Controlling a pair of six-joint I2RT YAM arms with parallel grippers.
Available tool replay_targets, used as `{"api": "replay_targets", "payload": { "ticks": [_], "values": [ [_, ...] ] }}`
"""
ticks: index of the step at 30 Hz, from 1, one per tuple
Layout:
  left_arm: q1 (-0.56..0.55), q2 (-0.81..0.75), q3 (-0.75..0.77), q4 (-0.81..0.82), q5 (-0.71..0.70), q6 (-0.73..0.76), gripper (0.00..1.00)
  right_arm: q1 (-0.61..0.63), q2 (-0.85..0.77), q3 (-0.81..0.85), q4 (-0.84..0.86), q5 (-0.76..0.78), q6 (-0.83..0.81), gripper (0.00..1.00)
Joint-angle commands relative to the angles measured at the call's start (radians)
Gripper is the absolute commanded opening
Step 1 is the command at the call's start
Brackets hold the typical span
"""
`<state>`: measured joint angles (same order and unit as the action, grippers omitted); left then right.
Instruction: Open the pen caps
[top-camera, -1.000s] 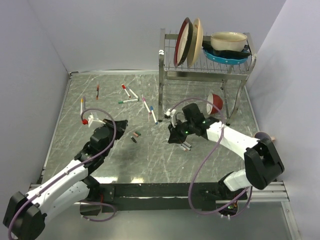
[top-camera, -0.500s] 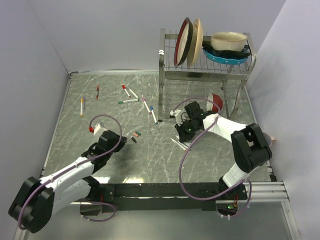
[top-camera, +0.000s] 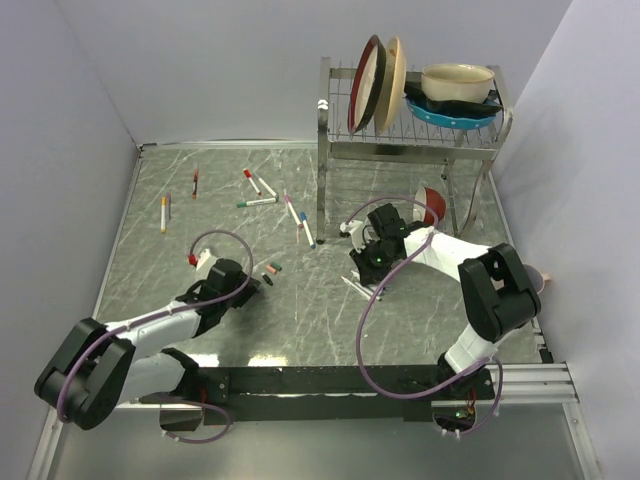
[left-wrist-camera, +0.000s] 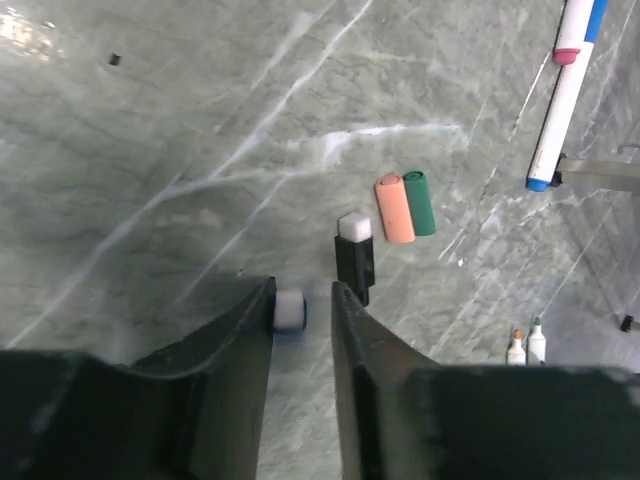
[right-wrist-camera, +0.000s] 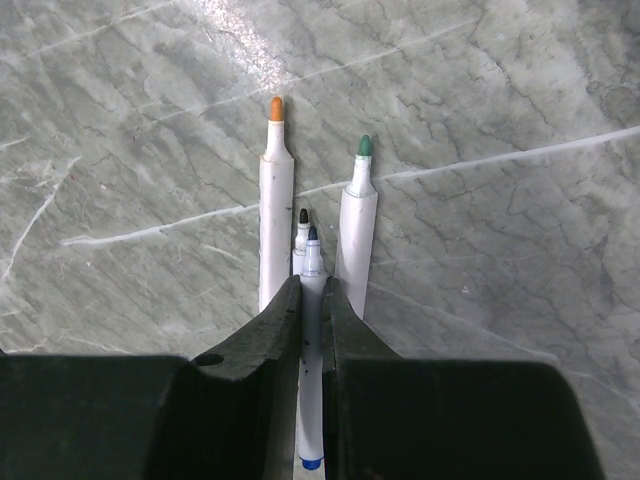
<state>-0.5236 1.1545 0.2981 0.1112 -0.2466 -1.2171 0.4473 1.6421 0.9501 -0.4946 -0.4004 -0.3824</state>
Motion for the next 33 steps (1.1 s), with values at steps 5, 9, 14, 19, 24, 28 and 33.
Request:
{"api": "replay_targets", "payload": {
  "ticks": [5, 9, 14, 19, 24, 28, 33],
  "values": [
    [0.005, 0.013, 0.053, -0.007, 0.007, 0.010, 0.46, 0.005, -0.005, 0.047, 0.001, -0.003, 0.007, 0.17],
    [0.005, -0.035, 0.062, -0.054, -0.020, 0.022, 0.51, 0.005, -0.025, 0.044, 0.005, -0.009, 0.008, 0.22],
    [0.013, -0.094, 0.093, -0.108, -0.056, 0.063, 0.60, 0.004, -0.042, 0.042, 0.005, -0.015, 0.007, 0.26],
    [0.036, -0.111, 0.147, -0.162, -0.057, 0.134, 0.72, 0.004, -0.074, 0.039, 0.008, -0.015, 0.005, 0.29],
    [0.117, -0.102, 0.234, -0.180, 0.005, 0.286, 0.84, 0.004, -0.122, 0.039, -0.005, -0.034, -0.015, 0.32],
    [0.249, -0.064, 0.286, -0.092, 0.169, 0.468, 0.92, 0.004, -0.169, 0.047, -0.045, -0.103, -0.073, 0.34],
    [0.333, 0.134, 0.517, -0.140, 0.300, 0.619, 0.93, 0.005, -0.249, 0.047, -0.090, -0.176, -0.134, 0.35]
  ]
}}
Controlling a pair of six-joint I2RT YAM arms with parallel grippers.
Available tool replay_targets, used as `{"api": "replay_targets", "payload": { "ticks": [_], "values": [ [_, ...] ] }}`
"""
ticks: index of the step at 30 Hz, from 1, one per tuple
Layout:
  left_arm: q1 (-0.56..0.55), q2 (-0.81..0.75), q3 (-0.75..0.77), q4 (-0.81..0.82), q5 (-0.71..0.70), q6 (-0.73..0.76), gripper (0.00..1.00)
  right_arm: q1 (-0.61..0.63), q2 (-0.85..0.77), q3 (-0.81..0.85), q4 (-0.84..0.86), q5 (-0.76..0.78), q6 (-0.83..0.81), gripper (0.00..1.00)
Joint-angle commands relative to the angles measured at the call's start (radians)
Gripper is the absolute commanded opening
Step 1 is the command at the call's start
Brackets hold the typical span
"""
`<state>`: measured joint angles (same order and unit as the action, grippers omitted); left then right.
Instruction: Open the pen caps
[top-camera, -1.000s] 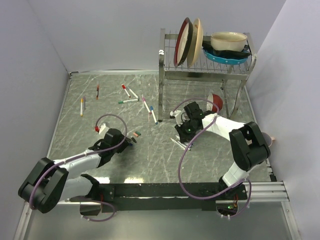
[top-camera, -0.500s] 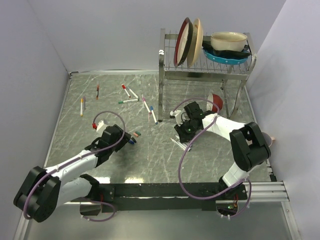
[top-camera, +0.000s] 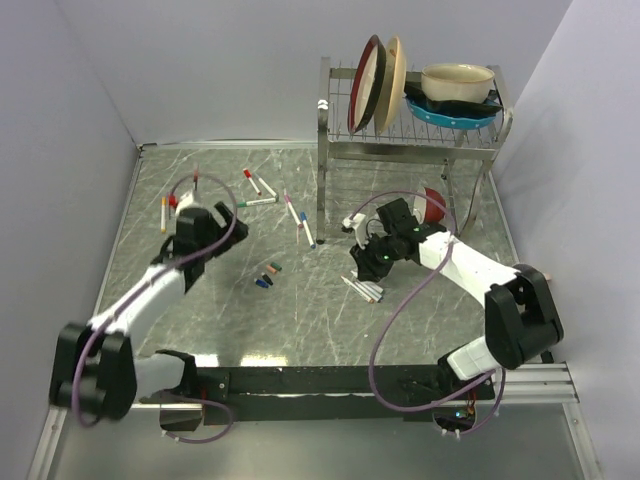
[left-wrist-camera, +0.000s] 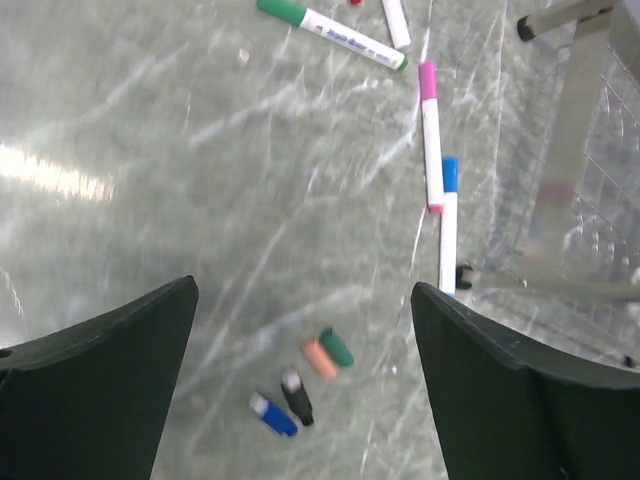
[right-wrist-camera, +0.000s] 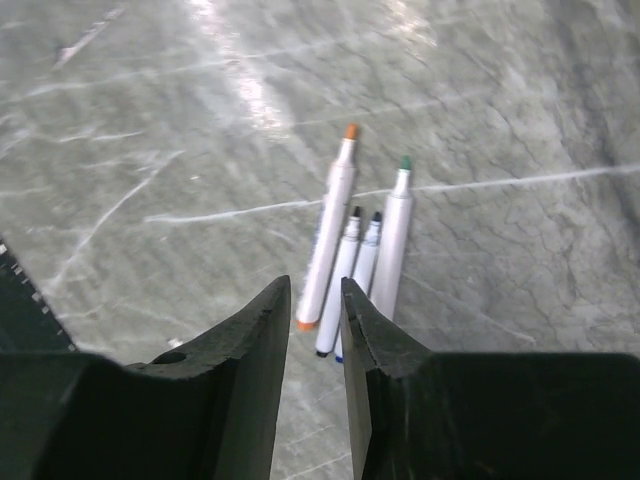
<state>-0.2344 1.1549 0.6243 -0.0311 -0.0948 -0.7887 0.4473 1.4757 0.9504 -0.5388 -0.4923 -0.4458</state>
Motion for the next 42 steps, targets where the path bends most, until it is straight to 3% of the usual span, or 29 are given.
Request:
{"api": "replay_targets", "payload": {
  "ticks": [1, 5, 8, 10, 14, 15, 21, 29, 42],
  "values": [
    [0.047, 0.229, 0.243, -0.066, 0.159, 0.239, 0.92, 0.005, -0.094, 0.044, -0.049, -0.098, -0.086, 0.36],
    [0.049, 0.475, 0.518, -0.246, 0.152, 0.327, 0.90, 0.005, -0.155, 0.037, -0.059, -0.126, -0.113, 0.38],
    [0.050, 0.617, 0.702, -0.375, 0.063, 0.280, 0.86, 0.005, -0.179, 0.033, -0.058, -0.124, -0.116, 0.38],
    [0.049, 0.684, 0.802, -0.415, 0.027, 0.155, 0.85, 0.005, -0.189, 0.031, -0.055, -0.121, -0.116, 0.38],
    [0.049, 0.739, 0.861, -0.451, 0.000, -0.084, 0.81, 0.005, -0.196, 0.033, -0.053, -0.123, -0.116, 0.38],
    [0.049, 0.756, 0.879, -0.476, -0.031, -0.166, 0.74, 0.004, -0.196, 0.033, -0.050, -0.123, -0.113, 0.38],
    [0.041, 0.883, 1.076, -0.671, -0.152, -0.351, 0.63, 0.004, -0.199, 0.033, -0.049, -0.121, -0.110, 0.38],
    [0.040, 1.078, 1.328, -0.861, -0.164, -0.333, 0.62, 0.005, -0.196, 0.028, -0.041, -0.101, -0.106, 0.38],
    [0.041, 1.232, 1.473, -0.954, -0.198, -0.291, 0.69, 0.005, -0.190, 0.022, -0.035, -0.089, -0.105, 0.36]
  ]
}}
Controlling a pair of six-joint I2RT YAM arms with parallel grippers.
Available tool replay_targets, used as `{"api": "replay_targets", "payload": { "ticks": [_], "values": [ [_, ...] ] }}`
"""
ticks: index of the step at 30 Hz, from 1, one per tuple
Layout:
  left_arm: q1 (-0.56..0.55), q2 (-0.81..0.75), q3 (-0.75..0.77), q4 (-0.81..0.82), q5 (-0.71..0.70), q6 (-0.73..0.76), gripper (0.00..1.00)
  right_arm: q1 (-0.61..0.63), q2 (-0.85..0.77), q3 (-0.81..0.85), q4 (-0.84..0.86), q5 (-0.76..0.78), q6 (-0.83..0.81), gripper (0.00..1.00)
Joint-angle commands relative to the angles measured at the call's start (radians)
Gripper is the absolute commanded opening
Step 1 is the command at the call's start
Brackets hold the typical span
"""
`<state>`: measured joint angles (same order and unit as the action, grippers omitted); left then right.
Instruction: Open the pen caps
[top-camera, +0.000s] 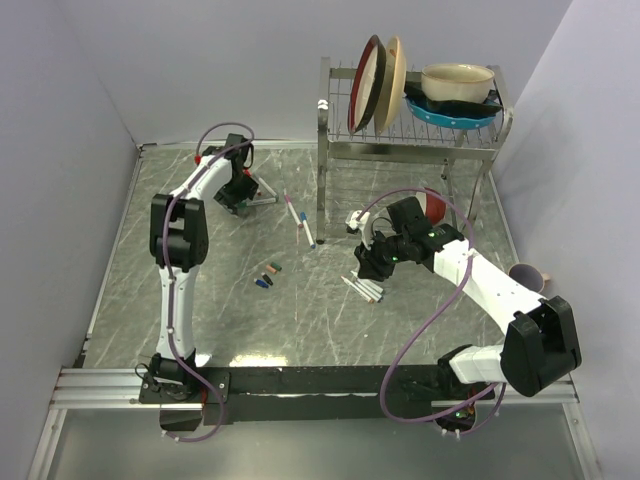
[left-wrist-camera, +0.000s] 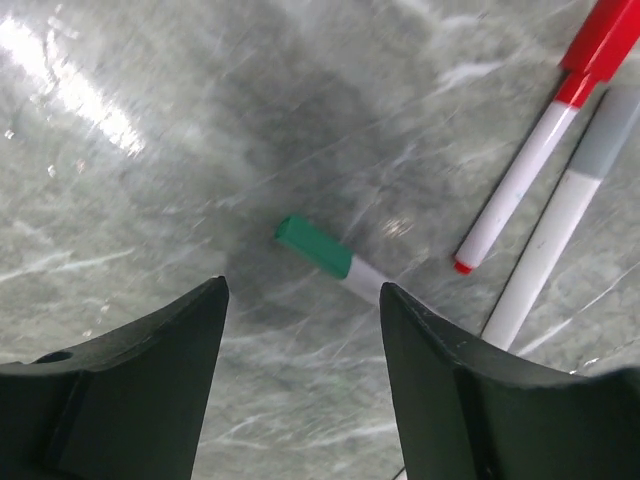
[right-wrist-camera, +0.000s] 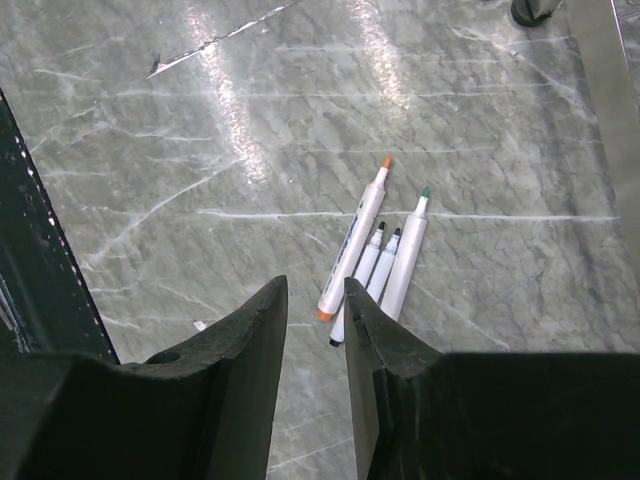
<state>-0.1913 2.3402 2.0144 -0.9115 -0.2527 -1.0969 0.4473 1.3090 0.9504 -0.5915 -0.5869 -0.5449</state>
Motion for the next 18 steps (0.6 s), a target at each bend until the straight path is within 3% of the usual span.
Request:
{"api": "replay_targets", "payload": {
  "ticks": [1, 10, 18],
  "values": [
    [0.000, 0.053, 0.086, -0.079, -0.042, 0.017, 0.68, 0.004, -0.027, 0.022, 0.018, 0.006, -0.004, 0.36],
    [0.004, 0.045, 0.015, -0.059, -0.054, 0.049, 0.66, 0.005, -0.025, 0.022, 0.018, 0.002, -0.006, 0.36],
    [0.021, -0.048, -0.152, 0.000, -0.051, 0.132, 0.34, 0.004, -0.025, 0.024, 0.016, 0.001, -0.007, 0.35]
  ]
}}
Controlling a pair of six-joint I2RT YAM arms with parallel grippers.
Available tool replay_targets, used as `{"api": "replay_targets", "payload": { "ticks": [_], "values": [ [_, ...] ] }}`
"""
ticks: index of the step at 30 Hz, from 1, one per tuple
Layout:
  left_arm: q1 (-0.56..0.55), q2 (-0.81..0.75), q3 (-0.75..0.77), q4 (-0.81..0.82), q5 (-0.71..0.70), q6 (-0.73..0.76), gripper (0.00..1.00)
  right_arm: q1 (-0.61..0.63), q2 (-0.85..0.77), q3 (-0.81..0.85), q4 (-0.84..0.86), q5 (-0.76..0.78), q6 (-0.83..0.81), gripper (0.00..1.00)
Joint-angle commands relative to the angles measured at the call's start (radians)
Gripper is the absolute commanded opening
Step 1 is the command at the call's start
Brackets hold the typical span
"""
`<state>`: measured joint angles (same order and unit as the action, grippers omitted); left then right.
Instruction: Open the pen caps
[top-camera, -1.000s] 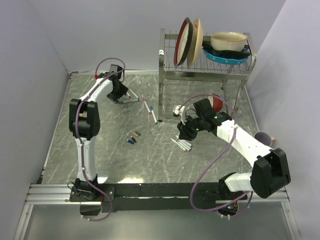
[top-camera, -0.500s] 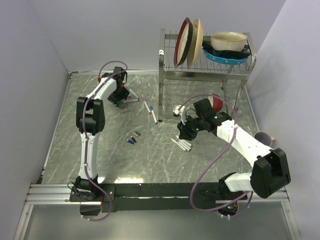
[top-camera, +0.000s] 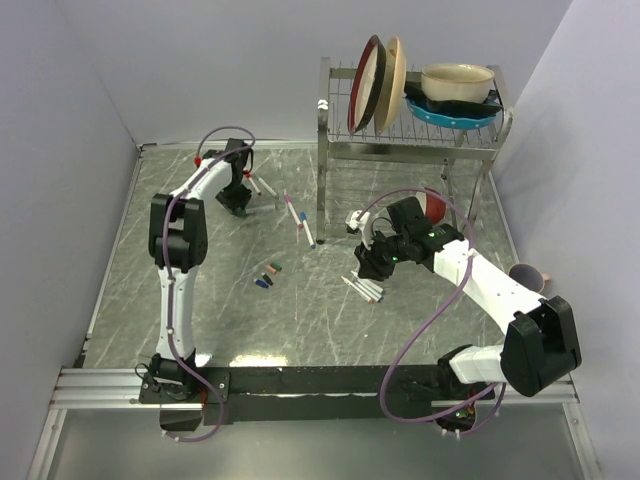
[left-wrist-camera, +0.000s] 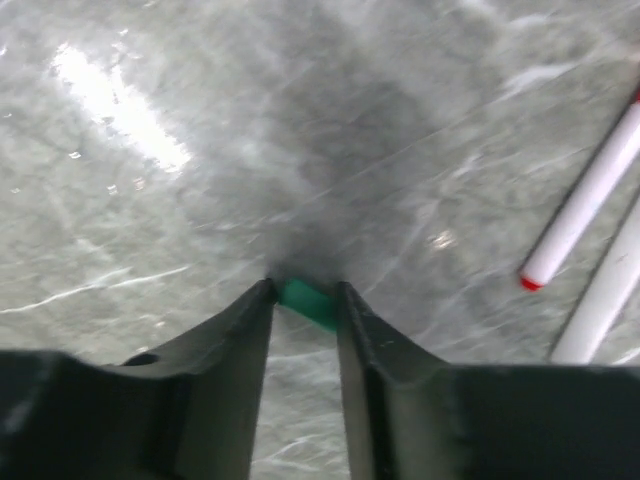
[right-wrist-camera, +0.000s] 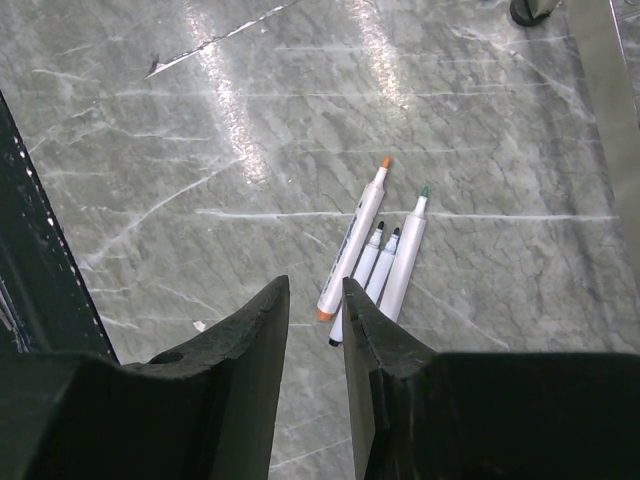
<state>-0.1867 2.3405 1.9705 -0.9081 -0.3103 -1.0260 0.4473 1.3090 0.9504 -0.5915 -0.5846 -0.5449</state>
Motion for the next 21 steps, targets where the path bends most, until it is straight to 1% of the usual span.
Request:
{"api": "replay_targets", "payload": {
  "ticks": [1, 5, 10, 12, 13, 14, 16, 17, 19, 21],
  "values": [
    [0.019, -0.061, -0.134, 0.008, 0.011, 0.067, 0.33, 0.005, -0.025, 0.024, 0.016, -0.003, -0.007, 0.35],
    [0.029, -0.136, -0.283, 0.069, 0.030, 0.101, 0.29, 0.004, -0.024, 0.024, 0.015, -0.004, -0.007, 0.35],
    [0.043, -0.237, -0.396, 0.127, 0.027, 0.132, 0.26, 0.004, -0.024, 0.022, 0.015, -0.011, -0.009, 0.35],
    [0.050, -0.291, -0.455, 0.149, 0.043, 0.145, 0.27, 0.004, -0.024, 0.022, 0.013, -0.011, -0.009, 0.34],
    [0.052, -0.309, -0.505, 0.165, 0.078, 0.145, 0.28, 0.005, -0.024, 0.022, 0.013, -0.012, -0.009, 0.34],
    [0.053, -0.355, -0.533, 0.208, 0.098, 0.142, 0.34, 0.004, -0.024, 0.022, 0.013, -0.012, -0.010, 0.34],
    [0.055, -0.398, -0.620, 0.256, 0.140, 0.132, 0.40, 0.005, -0.022, 0.024, 0.012, -0.012, -0.010, 0.34],
    [0.055, -0.417, -0.648, 0.300, 0.184, 0.126, 0.48, 0.004, -0.022, 0.024, 0.012, -0.012, -0.010, 0.34],
    [0.055, -0.454, -0.711, 0.350, 0.232, 0.127, 0.53, 0.004, -0.022, 0.024, 0.010, -0.014, -0.012, 0.34],
    [0.055, -0.468, -0.739, 0.414, 0.275, 0.159, 0.58, 0.005, -0.024, 0.024, 0.012, -0.015, -0.012, 0.34]
  ]
}}
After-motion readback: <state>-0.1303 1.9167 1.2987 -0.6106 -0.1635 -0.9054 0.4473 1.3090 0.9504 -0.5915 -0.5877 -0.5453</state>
